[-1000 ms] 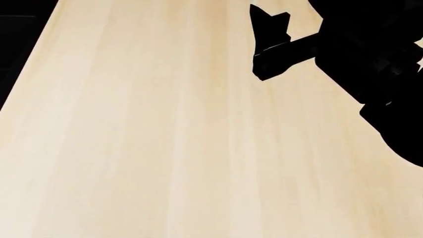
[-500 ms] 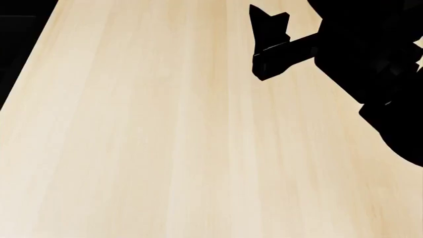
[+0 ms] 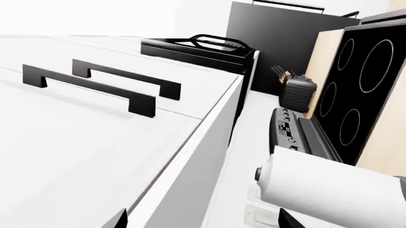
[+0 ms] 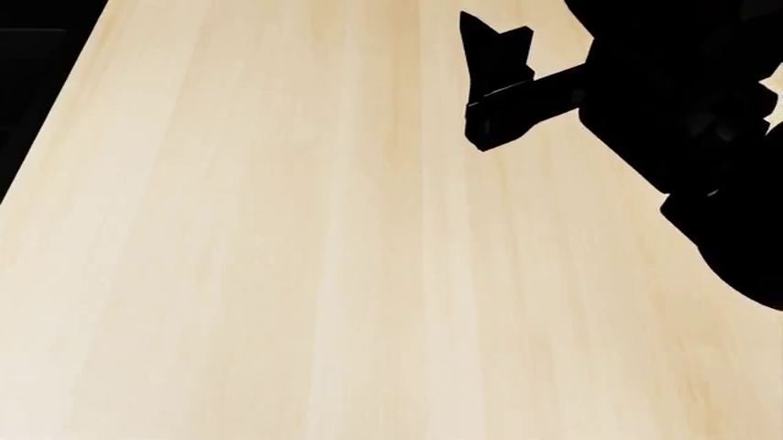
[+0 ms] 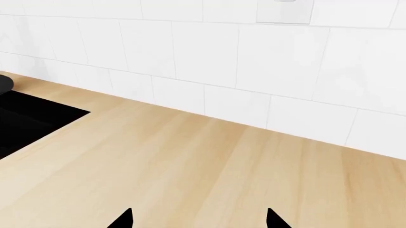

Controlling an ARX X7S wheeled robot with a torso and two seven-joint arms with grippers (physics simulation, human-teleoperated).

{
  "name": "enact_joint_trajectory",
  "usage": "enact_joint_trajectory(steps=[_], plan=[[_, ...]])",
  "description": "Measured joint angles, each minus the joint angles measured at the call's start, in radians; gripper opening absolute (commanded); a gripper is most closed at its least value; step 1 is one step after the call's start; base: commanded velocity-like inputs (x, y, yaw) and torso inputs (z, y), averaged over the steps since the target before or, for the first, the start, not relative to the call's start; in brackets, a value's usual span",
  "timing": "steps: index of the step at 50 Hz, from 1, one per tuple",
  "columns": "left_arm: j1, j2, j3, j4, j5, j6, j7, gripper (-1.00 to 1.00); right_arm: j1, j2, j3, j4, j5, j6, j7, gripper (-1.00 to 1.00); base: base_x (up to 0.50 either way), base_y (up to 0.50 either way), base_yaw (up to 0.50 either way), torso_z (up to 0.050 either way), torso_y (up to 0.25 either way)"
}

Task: Pick the cherry, apricot from the counter and place them in the cabinet. Then close the cabinet.

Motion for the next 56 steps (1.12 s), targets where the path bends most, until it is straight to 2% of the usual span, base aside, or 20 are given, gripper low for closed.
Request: enact_joint_trajectory(steps=[8,16,20,24,29,34,43,56], plan=[[0.008,-0.015,-0.007,0.065,-0.005,-0.077,-0.011,1.0,0.002,0.001,0.0,0.0,0.001,0.0,0.001,1.0,0.01,0.0,-0.01,0.0,-0.009],[0.011,-0.041,-0.025,0.184,-0.008,-0.239,-0.045,1.0,0.009,0.005,0.002,0.001,0.006,0.001,0.004,1.0,0.01,0.0,-0.01,0.0,-0.009],[0.009,-0.058,-0.042,0.286,-0.005,-0.394,-0.078,1.0,0.013,0.008,0.004,0.002,0.01,0.003,0.005,1.0,0.01,0.0,-0.01,0.0,-0.01],[0.013,-0.069,-0.045,0.419,0.006,-0.611,-0.108,1.0,0.021,0.011,0.006,0.004,0.014,0.005,0.007,1.0,0.0,0.0,0.0,0.0,-0.008],[0.047,-0.08,-0.019,0.41,0.04,-0.81,-0.126,1.0,0.032,0.015,0.007,0.004,0.02,0.009,0.011,1.0,0.0,0.0,0.0,0.0,0.071],[0.078,-0.098,-0.006,0.416,0.062,-0.941,-0.144,1.0,0.044,0.019,0.009,0.005,0.026,0.012,0.013,1.0,0.0,0.0,0.0,0.0,0.25],[0.114,-0.128,-0.008,0.471,0.072,-1.078,-0.179,1.0,0.068,0.026,0.012,0.008,0.036,0.021,0.019,1.0,0.0,0.0,0.0,0.0,0.25],[0.17,-0.179,0.006,0.568,0.074,-1.183,-0.213,1.0,0.097,0.042,0.018,0.01,0.052,0.033,0.027,1.0,0.0,0.0,0.0,0.0,0.25]])
